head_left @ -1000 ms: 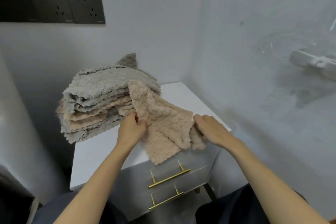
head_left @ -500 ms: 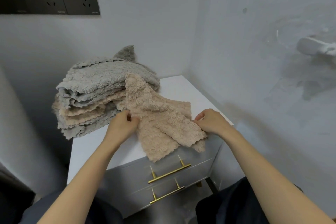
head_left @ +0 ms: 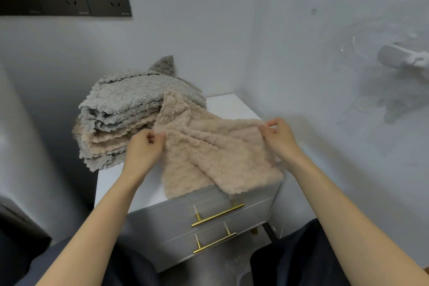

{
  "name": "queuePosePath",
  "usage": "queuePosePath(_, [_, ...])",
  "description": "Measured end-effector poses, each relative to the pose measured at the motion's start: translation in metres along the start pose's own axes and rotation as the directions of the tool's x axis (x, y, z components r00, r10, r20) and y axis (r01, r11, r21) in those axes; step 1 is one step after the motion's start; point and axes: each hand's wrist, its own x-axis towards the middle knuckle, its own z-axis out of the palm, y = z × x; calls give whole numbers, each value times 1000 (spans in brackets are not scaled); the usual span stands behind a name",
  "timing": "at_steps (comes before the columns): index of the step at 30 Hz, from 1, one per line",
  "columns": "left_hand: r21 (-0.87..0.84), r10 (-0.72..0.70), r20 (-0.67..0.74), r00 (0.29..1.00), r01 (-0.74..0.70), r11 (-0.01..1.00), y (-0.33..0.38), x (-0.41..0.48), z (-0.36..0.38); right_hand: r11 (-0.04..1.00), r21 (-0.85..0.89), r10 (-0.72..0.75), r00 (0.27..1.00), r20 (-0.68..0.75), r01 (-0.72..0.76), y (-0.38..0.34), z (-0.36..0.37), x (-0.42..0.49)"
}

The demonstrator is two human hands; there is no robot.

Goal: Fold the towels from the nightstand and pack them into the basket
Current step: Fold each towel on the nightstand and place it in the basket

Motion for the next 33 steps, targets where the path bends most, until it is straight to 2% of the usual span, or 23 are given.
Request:
queuePosePath(3, [-84,10,-87,996,-18,996,1,3,-10,959,283,23,996,-89,3,-4,-10,-1])
queuePosePath(5, [-138,26,-107,994,-41,990,2,2,-13,926,376,-5,996,-84,36,-4,-14,-3])
queuePosePath(7, [-149,63,-117,991,-80,986,5,0,-13,934,353,-49,998,-41,60,-4,-16,-4])
queuePosePath(9, [-197,72,-124,990,-96,976,8,-1,-13,953,299,-76,995,66,53,-5,-19,-4])
queuePosePath(11, [-280,30,-121,992,-63,958,10,-1,-12,973,231,-62,975,213,11,-4,-22,-5])
queuePosePath(13, [-333,1,-101,995,-34,942,9,-1,-11,988,156,-40,956,291,-7,0,-22,-7])
queuePosePath(16, [-373,-7,-75,997,-22,928,7,-1,-9,997,62,-56,975,216,44,6,-20,-9])
queuePosePath(21, [-374,2,-75,997,-30,927,3,2,-9,993,30,-117,993,35,116,8,-26,-3])
queuePosePath(27, [-428,-6,-85,996,-31,903,4,4,-8,985,135,-107,994,-9,107,9,-33,-1])
queuePosePath(33, [-385,177,-206,962,-246,889,18,0,-5,948,148,-257,951,-171,283,-2,-32,-2])
